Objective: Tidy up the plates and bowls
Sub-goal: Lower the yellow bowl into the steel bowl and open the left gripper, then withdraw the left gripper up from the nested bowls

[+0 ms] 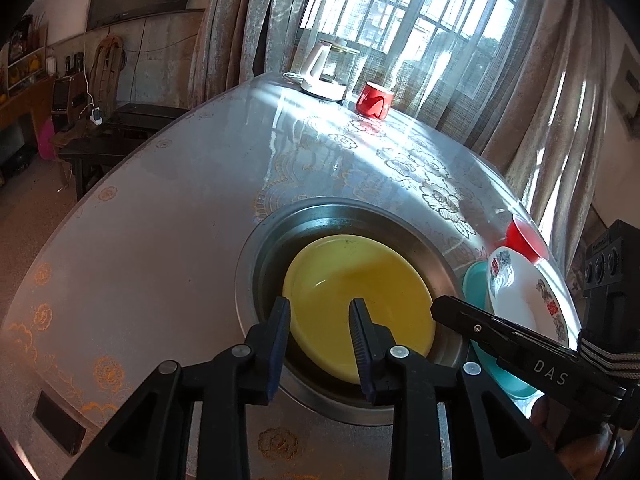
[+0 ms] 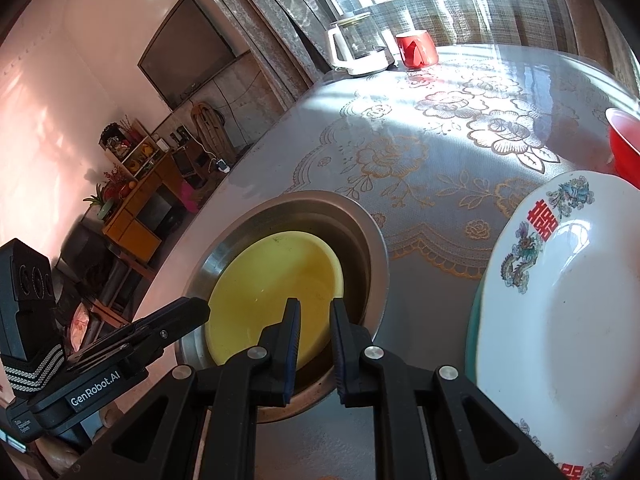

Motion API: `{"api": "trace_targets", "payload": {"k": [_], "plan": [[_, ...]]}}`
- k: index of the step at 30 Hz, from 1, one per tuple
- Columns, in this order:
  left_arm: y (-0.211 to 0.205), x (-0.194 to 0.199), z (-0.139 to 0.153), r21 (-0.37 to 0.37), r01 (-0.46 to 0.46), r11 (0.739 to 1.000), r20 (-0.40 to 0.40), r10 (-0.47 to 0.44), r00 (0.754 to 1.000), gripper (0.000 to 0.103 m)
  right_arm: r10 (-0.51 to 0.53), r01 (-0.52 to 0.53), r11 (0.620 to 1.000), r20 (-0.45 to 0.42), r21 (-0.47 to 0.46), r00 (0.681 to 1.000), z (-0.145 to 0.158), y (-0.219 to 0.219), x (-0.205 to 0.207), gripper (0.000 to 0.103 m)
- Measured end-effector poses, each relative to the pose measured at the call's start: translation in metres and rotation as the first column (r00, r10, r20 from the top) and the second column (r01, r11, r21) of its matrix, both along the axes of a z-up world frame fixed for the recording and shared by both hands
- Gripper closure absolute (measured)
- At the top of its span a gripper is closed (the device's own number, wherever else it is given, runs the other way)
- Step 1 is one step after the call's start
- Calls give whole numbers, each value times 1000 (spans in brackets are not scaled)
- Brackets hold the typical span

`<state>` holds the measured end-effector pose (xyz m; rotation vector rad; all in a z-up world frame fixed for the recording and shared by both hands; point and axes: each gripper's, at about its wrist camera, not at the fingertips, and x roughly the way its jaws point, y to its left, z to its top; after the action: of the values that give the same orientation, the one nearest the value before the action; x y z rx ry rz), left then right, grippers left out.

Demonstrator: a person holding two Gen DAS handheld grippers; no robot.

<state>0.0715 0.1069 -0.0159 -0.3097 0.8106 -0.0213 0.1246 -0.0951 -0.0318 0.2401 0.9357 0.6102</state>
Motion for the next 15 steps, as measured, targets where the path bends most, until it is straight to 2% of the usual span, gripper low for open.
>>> {"api": "trace_targets", "payload": {"k": [4,7,12,15], "plan": [[-3,-1,2,4,4,1000,4,-4,1000,71,6,-6,1000,-1,12,1000,1,-1,-1,83],[-7,-3,5,17,14,1000,17,-14,1000,71,6,-6,1000,2,12,1000,2,-1,-3,83],[-17,-4,11,43,35,998,35,-37,999,71,-10,8,999,41,39,999,12,-10,-9,82],[-24,-3,13,53,53,997,38,-56,998,71,-25,23,999,65,43,998,19,-16,-11,78]]}}
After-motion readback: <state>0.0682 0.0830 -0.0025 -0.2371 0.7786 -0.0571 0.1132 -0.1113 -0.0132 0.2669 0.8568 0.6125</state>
